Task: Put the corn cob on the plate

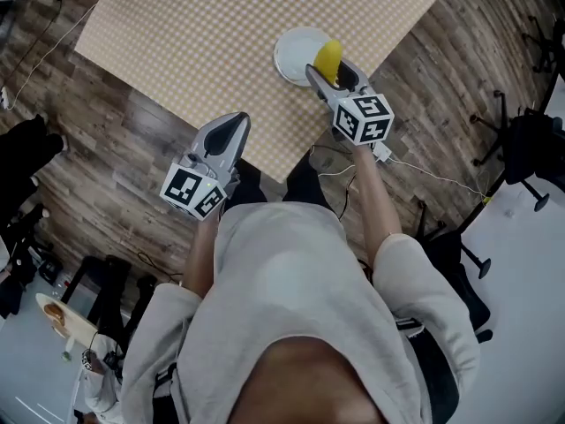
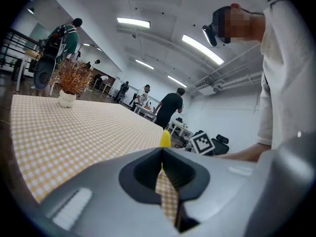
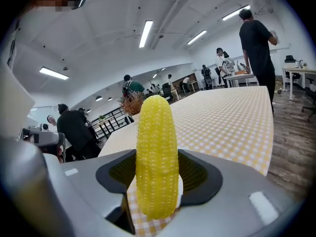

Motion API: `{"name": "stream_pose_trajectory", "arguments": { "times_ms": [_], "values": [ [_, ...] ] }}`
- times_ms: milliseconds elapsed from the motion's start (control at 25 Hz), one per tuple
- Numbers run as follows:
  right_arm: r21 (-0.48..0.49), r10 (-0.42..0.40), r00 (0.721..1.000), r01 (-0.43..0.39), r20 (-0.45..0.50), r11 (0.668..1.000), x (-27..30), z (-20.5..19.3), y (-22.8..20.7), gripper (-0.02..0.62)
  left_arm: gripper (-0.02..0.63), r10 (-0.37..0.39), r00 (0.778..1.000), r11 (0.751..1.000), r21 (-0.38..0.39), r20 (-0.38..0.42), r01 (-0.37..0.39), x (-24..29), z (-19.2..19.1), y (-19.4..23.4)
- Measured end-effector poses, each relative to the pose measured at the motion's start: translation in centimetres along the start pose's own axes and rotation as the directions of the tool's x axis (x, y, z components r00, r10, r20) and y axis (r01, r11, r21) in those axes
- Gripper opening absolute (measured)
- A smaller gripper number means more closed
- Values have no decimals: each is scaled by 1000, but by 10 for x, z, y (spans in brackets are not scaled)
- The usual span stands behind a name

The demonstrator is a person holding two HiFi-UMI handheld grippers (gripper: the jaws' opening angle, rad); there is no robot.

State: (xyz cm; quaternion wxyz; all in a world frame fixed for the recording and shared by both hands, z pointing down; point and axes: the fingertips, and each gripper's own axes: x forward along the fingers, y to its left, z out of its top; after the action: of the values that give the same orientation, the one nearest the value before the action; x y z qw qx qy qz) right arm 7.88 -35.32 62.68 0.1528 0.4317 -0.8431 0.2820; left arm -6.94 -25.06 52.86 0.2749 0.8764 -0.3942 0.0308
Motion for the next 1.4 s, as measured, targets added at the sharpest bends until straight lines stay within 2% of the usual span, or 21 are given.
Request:
{"name": "stream_pose_trajectory", "arguments": {
  "times_ms": [240,360,480,600,760,880,960,1040,1400],
  "values": [
    [-68,-10,997,5,-72,998,14,-2,-3,257,8,13,1000,1000,-18,11,-13,-11,-2,4],
    [-161,-24,991,3,-129,987,21,-7,-4,257,8,13,1000,1000,-23,16,-13,-10,-1,6],
    [-284,-47,982,-7,-182,959,27,-9,-4,258,8,16,1000,1000,-27,14,-15,-11,-2,8],
    [-434,-67,968,-46,-243,900,33,-15,0,258,8,18,1000,999,-32,17,-17,-14,-3,10],
    [-619,-90,942,-139,-324,773,40,-25,6,258,8,19,1000,999,-35,20,-18,-15,-2,10],
    [-705,-113,922,-200,-371,680,44,-31,10,258,8,20,1000,999,-39,21,-19,-17,-2,10],
    [-721,-117,913,-224,-390,655,47,-34,9,258,8,22,1000,999,-43,21,-21,-17,-4,10],
    [-712,-111,909,-235,-402,662,51,-36,8,258,8,23,999,999,-47,24,-22,-17,-5,11],
    [-601,-66,879,-266,-472,754,69,-45,0,256,8,32,999,998,-46,31,-30,-16,1,16]
  ]
}}
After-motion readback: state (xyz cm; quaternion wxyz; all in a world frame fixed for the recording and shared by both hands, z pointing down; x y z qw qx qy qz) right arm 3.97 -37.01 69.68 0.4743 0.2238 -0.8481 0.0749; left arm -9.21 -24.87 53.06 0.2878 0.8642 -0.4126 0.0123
